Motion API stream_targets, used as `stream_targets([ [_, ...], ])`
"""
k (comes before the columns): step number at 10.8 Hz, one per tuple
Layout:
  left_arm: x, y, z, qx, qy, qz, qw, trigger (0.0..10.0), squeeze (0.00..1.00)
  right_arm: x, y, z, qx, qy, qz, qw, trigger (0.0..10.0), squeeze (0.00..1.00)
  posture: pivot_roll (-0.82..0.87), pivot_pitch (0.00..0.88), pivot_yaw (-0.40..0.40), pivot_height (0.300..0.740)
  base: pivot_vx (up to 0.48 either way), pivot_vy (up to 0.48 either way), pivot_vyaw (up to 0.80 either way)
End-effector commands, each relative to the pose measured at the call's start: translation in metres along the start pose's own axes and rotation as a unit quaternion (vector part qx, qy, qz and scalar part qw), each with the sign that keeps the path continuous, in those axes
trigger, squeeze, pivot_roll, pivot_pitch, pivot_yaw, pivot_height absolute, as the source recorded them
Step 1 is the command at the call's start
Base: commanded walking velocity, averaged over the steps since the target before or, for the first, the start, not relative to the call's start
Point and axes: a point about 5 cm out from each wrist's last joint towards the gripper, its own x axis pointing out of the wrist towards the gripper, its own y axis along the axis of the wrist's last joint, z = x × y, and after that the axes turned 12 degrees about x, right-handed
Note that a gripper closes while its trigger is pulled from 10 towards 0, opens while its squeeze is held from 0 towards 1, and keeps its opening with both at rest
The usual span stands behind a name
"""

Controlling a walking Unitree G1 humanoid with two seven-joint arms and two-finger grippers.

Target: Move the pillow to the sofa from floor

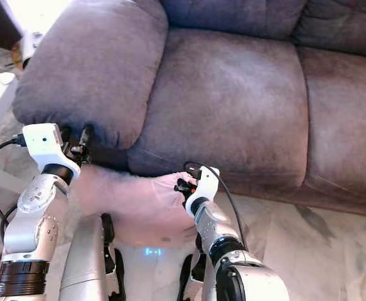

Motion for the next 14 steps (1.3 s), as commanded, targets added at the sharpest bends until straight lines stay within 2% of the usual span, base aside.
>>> stream_targets([
  [1,-0.0010,0.0007,-0.0006,0.000,0.003,0.004,1.000,10.0,0.00,-0.0008,0.0067,0.0004,-0.008,0.008,0.020,1.000,10.0,0.00,0.22,0.261,-0.120,0.609,0.000,0.000,0.00],
  [4,-0.0002,0.0025,-0.0006,-0.001,0.002,0.006,1.000,10.0,0.00,-0.0002,0.0063,-0.0030,-0.010,0.020,0.020,1.000,10.0,0.00,0.22,0.260,-0.119,0.614,0.000,0.000,0.00],
  [9,-0.0001,0.0028,-0.0014,-0.001,0.003,0.007,1.000,10.0,0.00,0.0002,0.0067,-0.0049,-0.017,0.025,0.023,0.999,10.0,0.00,0.22,0.261,-0.120,0.709,0.000,0.000,0.00],
  [14,0.0006,0.0024,0.0000,-0.003,0.000,0.007,1.000,10.0,0.00,0.0005,0.0083,-0.0068,-0.016,0.032,0.027,0.999,10.0,0.00,0.21,0.261,-0.120,0.709,0.000,0.000,0.00],
])
